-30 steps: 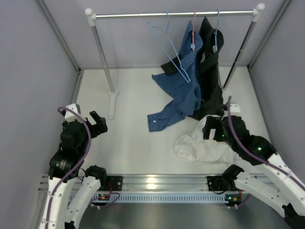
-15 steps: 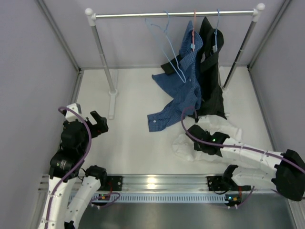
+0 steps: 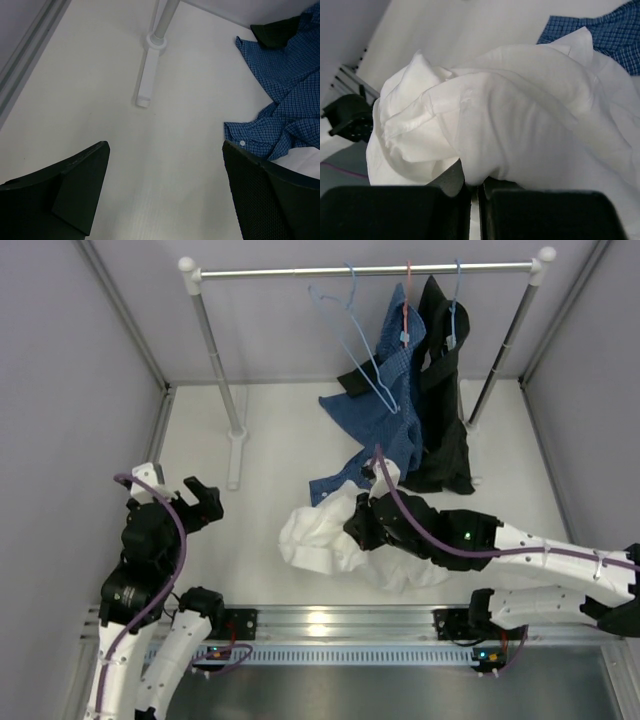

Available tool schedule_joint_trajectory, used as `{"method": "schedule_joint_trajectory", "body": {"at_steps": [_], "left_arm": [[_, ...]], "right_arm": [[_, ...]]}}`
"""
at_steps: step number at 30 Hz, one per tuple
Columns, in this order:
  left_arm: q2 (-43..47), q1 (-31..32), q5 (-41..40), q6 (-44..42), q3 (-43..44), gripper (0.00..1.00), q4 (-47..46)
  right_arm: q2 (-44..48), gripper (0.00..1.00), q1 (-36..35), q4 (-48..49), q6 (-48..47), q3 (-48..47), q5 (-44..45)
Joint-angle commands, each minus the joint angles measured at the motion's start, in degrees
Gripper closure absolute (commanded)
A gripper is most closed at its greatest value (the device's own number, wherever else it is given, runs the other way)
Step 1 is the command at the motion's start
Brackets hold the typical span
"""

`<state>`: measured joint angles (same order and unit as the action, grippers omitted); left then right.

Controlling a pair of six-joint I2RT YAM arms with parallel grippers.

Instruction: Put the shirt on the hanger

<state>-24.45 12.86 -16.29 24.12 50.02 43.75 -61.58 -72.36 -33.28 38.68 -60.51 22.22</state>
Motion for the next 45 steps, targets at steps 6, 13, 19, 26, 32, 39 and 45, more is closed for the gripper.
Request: {"method": "schedule_joint_trajectory", "body": {"at_steps": [6, 13, 19, 26, 32, 39, 45], "left_arm": [[5.2, 0.2, -4.0, 0.7, 0.0, 0.02, -2.4], [2.4, 0.2, -0.8, -0.1, 0.1, 0.02, -2.4], [1.2, 0.2, 1.2, -0.2, 0.1, 0.02, -2.6], [1.2, 0.2, 1.0, -0.1, -0.1, 0.02, -2.4], [1.7, 0.2, 1.1, 0.1, -0.2, 0.02, -2.6], [1.9, 0.2, 1.4, 0.1, -0.4, 0.02, -2.6], [1.8, 0.3, 1.8, 0.1, -0.4, 0.02, -3.0]], "right_arm": [[1.9, 1.0, 8.1, 4.6, 1.8, -2.8, 1.7], [3.3, 0.76, 23.0, 17.8, 16.8, 20.1, -1.5], [8.1, 0.38, 21.9, 16.1, 9.4, 20.6, -3.1], [-2.9, 0.3, 7.3, 5.5, -9.3, 3.5, 1.9], [-19.4, 0.29, 3.3, -0.2, -13.0, -9.8, 14.1], [-30.3, 0.36, 3.6, -4.3, -16.0, -16.5, 25.9], [-34.7, 0.76, 5.6, -2.0, -18.7, -14.5, 25.8]]}}
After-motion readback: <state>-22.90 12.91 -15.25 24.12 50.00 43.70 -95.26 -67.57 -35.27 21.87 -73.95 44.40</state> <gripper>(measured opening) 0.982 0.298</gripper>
